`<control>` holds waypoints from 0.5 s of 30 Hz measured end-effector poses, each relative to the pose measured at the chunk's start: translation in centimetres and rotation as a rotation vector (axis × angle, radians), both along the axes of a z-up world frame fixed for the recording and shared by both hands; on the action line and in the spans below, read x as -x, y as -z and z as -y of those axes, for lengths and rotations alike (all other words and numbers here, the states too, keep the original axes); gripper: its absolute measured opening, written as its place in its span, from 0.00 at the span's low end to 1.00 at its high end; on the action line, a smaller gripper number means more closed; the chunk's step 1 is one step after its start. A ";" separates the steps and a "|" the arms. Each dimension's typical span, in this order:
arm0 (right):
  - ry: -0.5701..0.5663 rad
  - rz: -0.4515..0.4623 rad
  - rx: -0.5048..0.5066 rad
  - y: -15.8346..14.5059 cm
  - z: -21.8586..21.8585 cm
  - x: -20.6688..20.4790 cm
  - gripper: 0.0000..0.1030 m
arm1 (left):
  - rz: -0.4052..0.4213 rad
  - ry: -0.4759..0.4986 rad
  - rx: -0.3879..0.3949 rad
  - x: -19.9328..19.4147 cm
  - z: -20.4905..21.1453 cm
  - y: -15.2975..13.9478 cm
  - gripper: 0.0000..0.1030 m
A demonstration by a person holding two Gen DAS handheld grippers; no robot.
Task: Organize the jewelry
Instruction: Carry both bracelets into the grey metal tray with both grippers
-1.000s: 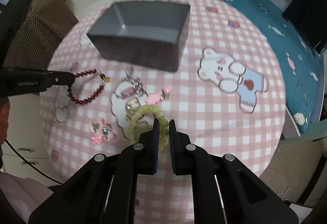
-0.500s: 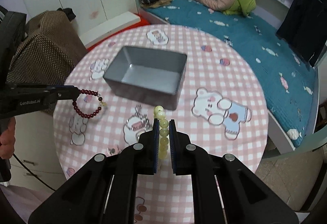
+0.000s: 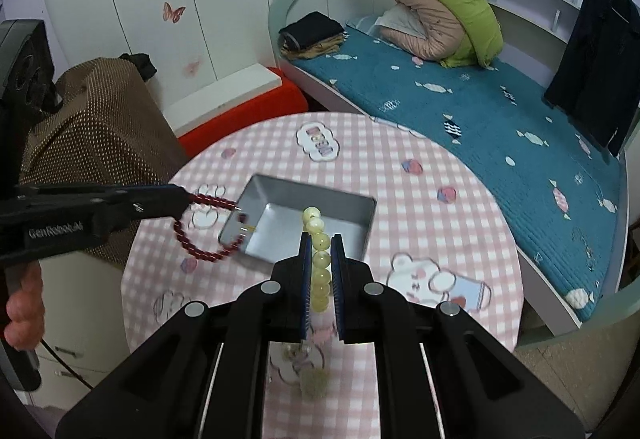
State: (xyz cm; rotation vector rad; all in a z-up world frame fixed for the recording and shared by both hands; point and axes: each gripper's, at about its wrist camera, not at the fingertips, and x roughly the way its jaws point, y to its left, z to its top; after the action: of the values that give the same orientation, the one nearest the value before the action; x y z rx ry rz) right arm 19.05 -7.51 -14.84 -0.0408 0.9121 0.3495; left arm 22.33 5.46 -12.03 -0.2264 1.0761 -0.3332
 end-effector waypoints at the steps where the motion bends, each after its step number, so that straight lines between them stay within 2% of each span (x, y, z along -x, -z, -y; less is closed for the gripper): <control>1: -0.001 0.001 0.000 0.0 -0.2 -0.3 0.08 | -0.001 0.002 0.007 -0.5 0.2 0.2 0.08; 8: 0.004 -0.012 0.009 0.9 -0.9 -2.8 0.08 | -0.046 0.019 0.002 -3.7 1.5 2.9 0.08; 15: 0.023 -0.072 0.013 2.9 -1.2 -4.3 0.08 | -0.090 0.021 -0.028 -5.9 2.0 5.9 0.08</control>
State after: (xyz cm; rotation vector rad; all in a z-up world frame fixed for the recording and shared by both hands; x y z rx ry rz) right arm 23.36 -6.33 -17.70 -0.0298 0.9850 0.3256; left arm 28.21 3.41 -17.96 -0.2067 1.1714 -0.3287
